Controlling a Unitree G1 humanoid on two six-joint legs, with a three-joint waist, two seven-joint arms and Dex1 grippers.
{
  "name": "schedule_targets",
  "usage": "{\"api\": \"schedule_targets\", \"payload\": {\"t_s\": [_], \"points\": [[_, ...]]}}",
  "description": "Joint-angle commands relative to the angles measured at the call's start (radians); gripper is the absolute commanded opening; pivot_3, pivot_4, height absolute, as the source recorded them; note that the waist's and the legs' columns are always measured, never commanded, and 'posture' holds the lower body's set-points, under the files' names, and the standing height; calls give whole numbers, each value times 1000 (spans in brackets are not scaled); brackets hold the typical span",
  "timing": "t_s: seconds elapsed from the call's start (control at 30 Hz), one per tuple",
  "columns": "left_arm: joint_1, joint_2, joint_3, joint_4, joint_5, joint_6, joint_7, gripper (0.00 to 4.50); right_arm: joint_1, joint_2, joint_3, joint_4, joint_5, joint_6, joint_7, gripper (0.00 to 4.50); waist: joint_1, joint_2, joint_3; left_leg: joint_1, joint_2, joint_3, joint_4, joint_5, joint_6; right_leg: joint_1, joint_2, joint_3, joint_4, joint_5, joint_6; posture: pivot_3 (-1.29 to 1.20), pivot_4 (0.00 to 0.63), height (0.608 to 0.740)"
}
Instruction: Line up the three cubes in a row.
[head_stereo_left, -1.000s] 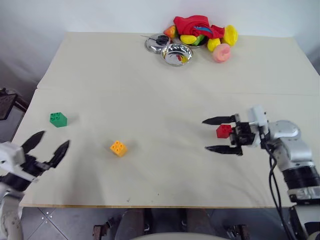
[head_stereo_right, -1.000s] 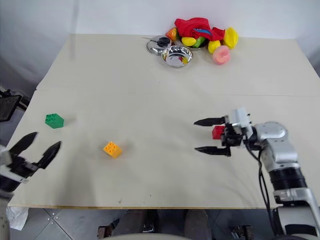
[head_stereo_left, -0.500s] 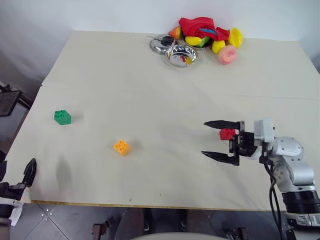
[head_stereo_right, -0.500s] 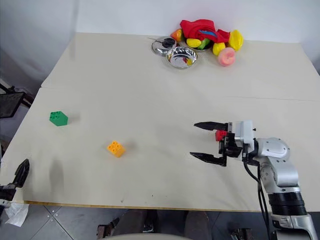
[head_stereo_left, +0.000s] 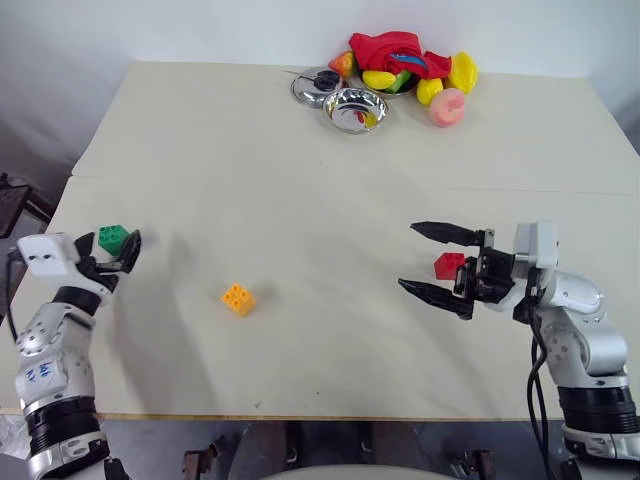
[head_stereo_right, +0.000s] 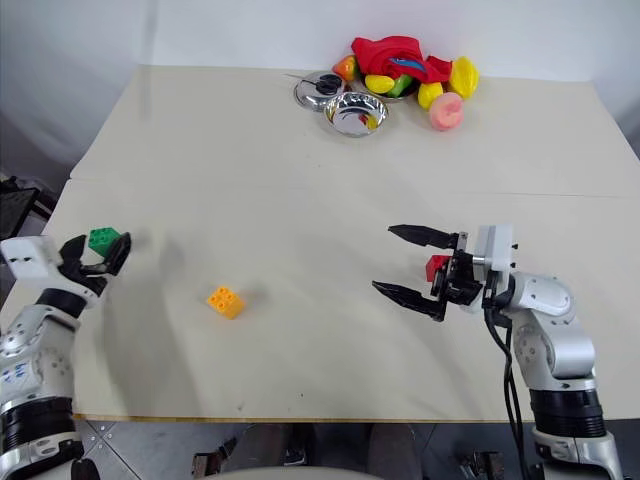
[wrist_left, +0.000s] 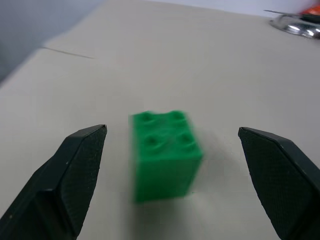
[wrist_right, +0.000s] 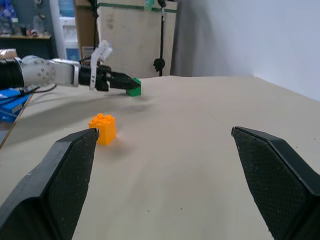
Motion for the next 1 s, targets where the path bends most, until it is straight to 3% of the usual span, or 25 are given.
{"api": "schedule_targets", "payload": {"t_s": [0.03, 0.07, 0.17, 0.43, 0.6, 0.77, 0.87, 1.0], "points": [[-18, -2, -10, 36, 40, -17, 50, 4500, 12, 23, -10, -39, -5, -28, -25, 4446, -2, 0, 0, 0, 0, 0, 0, 0, 0, 0, 0, 0, 0, 0, 0, 0, 150, 740], [-20, -5, -12, 39, 43, -14, 63, 4500, 18, 33, -10, -40, -9, -33, -33, 4446, -2, 0, 0, 0, 0, 1, 0, 0, 0, 0, 0, 0, -1, 0, 0, 0, 150, 740], [4, -7, -27, 14, 68, -28, 76, 3872, 50, 53, -19, -42, -30, -62, -57, 4500, 0, -1, 0, 0, 1, 1, 0, 0, 0, 0, 1, 0, -1, 0, 0, 0, 150, 740], [77, 32, -51, -74, 90, 9, 41, 1472, 155, 41, -94, -53, -38, -112, -89, 4500, 1, 0, 0, 1, 1, 2, 0, 0, 0, 0, 1, 2, -1, 0, 0, 0, 150, 740], [-98, 77, -134, -83, -14, -23, -232, 1479, 206, 16, -150, -69, -33, -118, -109, 4500, 24, -2, 1, 0, 1, 1, 3, 1, 1, 0, 0, 1, 0, 0, 0, 0, 150, 740], [-338, 101, -406, -75, -22, 8, -639, 1479, 259, -24, -219, -85, -34, -117, -122, 4500, 32, -2, 1, 0, 0, 2, 5, 1, 1, 1, 0, 2, 1, 0, 1, 0, 150, 740], [-487, 30, -537, 6, 18, -16, -766, 1479, 293, -48, -264, -98, -26, -111, -128, 4500, 27, -2, 1, 0, -2, 3, 4, 1, 1, 1, 1, 3, 0, 0, 1, 0, 150, 740], [-672, -148, -701, 202, 114, -82, -854, 1479, 359, -74, -327, -152, -18, -94, -153, 4500, 29, -2, 1, -1, -2, 5, 4, 1, 0, 1, 7, 3, -3, 0, 1, 0, 150, 740]]}}
